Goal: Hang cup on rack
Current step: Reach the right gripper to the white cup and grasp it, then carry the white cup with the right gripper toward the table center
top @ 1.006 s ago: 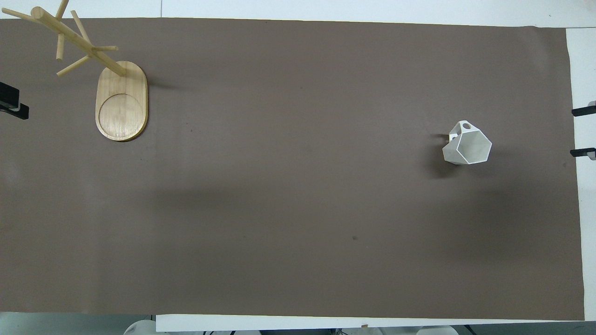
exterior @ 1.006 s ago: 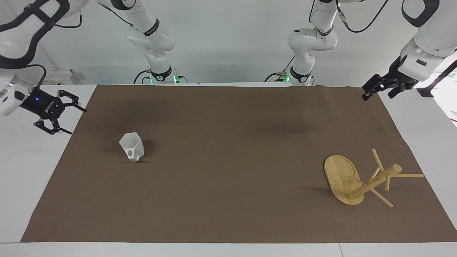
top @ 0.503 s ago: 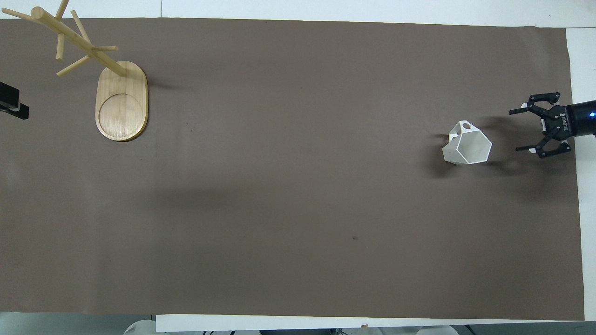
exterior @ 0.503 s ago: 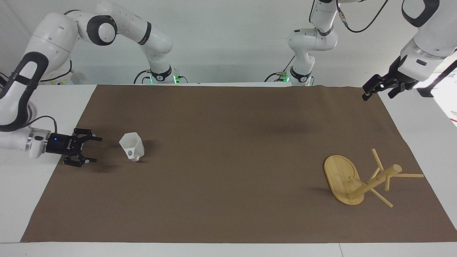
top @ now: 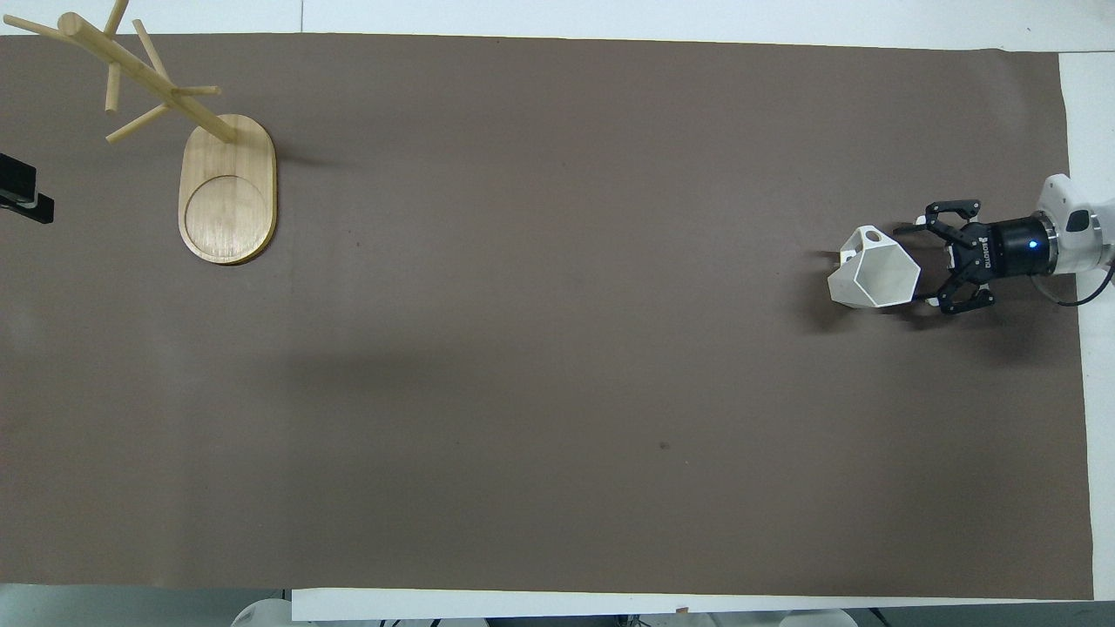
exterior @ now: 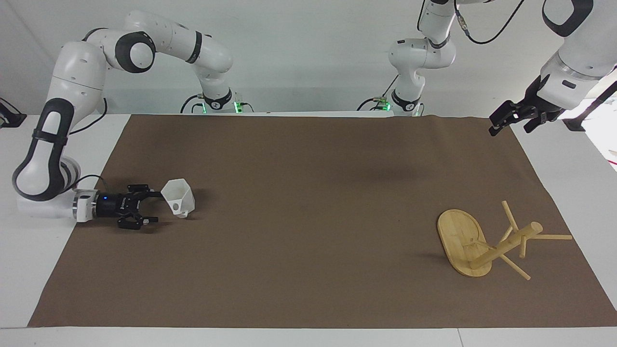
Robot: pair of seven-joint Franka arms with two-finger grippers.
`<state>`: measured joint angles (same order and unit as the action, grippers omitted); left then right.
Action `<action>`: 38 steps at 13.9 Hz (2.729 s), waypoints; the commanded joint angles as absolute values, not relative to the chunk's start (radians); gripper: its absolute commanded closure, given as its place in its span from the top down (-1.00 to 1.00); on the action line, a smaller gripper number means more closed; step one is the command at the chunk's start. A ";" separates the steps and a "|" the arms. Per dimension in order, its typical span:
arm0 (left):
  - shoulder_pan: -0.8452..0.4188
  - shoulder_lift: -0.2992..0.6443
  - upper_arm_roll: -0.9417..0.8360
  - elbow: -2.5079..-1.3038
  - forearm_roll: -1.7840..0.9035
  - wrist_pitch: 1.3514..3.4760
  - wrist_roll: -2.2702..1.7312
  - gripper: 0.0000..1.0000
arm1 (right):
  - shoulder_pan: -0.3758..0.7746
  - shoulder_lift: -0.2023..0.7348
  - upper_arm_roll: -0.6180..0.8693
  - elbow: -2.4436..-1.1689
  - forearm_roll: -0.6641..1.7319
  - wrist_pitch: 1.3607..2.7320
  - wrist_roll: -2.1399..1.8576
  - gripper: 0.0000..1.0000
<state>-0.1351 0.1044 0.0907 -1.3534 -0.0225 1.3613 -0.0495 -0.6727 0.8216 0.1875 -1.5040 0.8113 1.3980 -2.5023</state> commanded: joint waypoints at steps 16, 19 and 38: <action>-0.123 0.072 0.084 -1.394 -0.026 1.381 -0.043 1.00 | -0.644 0.733 0.225 -1.759 0.928 1.477 -2.611 1.00; -0.123 0.074 0.084 -1.394 -0.026 1.381 -0.043 1.00 | -0.623 0.730 0.224 -1.763 0.934 1.486 -2.603 0.94; -0.123 0.072 0.084 -1.394 -0.026 1.381 -0.043 1.00 | -0.042 0.531 0.225 -1.845 1.472 1.952 -2.318 -0.25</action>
<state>-0.1351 0.1043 0.0907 -1.3534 -0.0225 1.3613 -0.0495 -0.0876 0.5419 0.2283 -1.8323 1.4109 1.8924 -2.3410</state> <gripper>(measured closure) 0.000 0.238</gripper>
